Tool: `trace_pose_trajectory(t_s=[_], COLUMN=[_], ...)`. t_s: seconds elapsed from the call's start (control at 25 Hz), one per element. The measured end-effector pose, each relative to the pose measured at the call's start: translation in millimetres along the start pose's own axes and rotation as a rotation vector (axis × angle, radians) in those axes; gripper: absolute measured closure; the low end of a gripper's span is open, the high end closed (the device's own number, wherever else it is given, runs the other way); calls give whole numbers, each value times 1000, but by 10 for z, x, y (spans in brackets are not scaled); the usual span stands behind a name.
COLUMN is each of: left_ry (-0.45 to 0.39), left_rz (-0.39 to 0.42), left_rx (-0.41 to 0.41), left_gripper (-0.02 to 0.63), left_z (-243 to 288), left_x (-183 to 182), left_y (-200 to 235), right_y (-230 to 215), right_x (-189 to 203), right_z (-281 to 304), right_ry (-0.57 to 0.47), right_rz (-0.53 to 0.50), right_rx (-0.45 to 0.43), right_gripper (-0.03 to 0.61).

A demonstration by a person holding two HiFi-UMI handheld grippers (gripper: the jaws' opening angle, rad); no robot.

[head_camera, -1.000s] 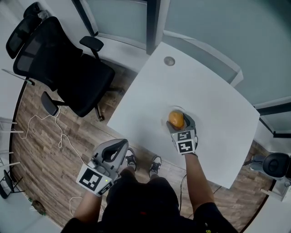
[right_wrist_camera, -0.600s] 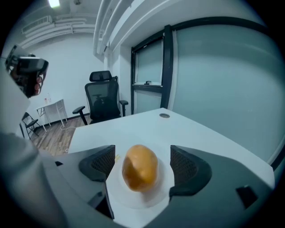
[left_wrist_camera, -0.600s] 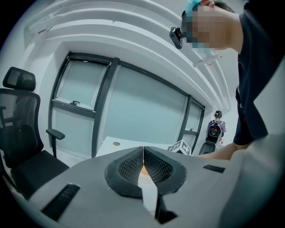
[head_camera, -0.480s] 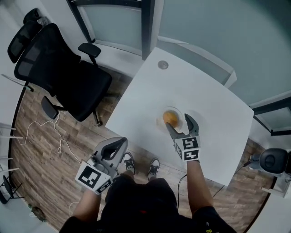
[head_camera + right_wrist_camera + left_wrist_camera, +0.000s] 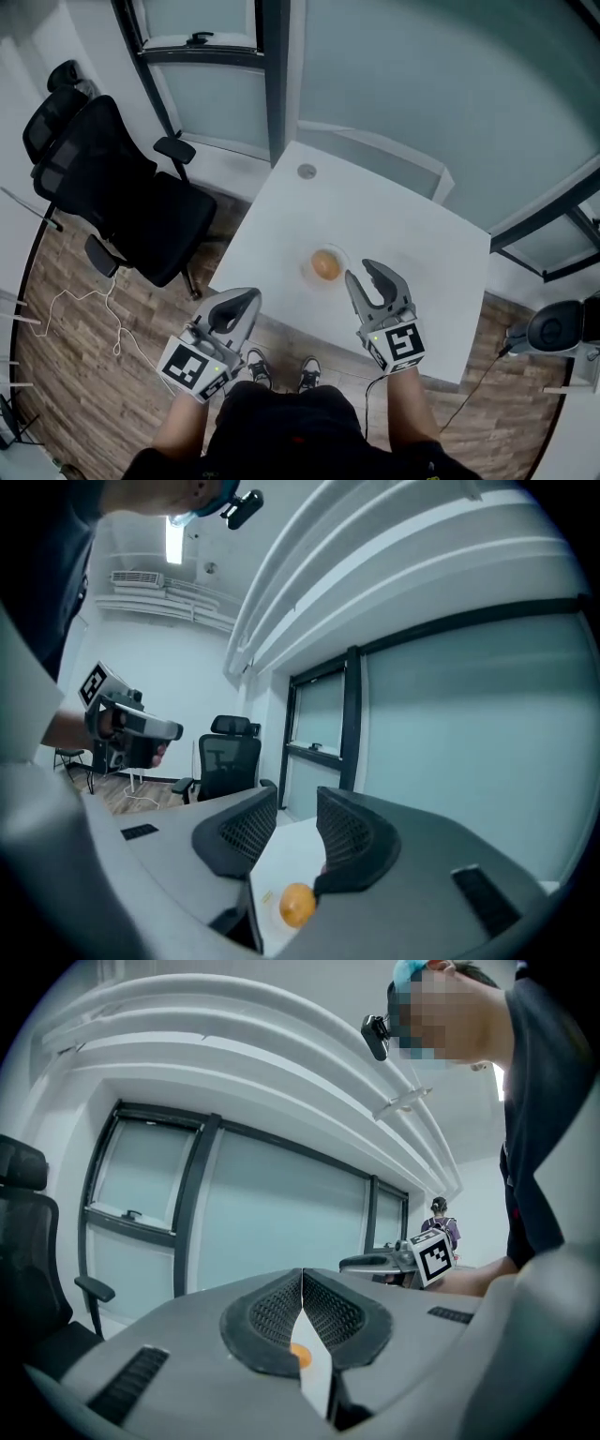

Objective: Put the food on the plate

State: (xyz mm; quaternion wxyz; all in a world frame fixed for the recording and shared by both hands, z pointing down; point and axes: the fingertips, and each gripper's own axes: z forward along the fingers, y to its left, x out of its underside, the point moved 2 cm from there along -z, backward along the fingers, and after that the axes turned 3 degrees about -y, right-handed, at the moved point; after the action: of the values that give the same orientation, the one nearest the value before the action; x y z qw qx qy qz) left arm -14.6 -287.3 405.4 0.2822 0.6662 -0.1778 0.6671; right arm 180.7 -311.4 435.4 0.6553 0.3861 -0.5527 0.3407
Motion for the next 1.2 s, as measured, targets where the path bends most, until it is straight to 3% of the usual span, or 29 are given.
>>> trace_pose_trajectory(t_s=[0.12, 0.44, 1.2], left_ry=[-28, -102, -149], left_rz=[18, 78, 91], left_rx=[15, 41, 65], left_gripper=[591, 591, 591], left_z=[-21, -93, -271], left_x=[-153, -526, -713], left_y=[-100, -173, -253], right_y=[66, 172, 399], right_x=[-401, -1106, -1230], right_z=[-193, -542, -665], right_ry=[-75, -209, -197], right_rz=[-45, -92, -110], right_rx=[23, 62, 55], right_gripper=[516, 555, 555])
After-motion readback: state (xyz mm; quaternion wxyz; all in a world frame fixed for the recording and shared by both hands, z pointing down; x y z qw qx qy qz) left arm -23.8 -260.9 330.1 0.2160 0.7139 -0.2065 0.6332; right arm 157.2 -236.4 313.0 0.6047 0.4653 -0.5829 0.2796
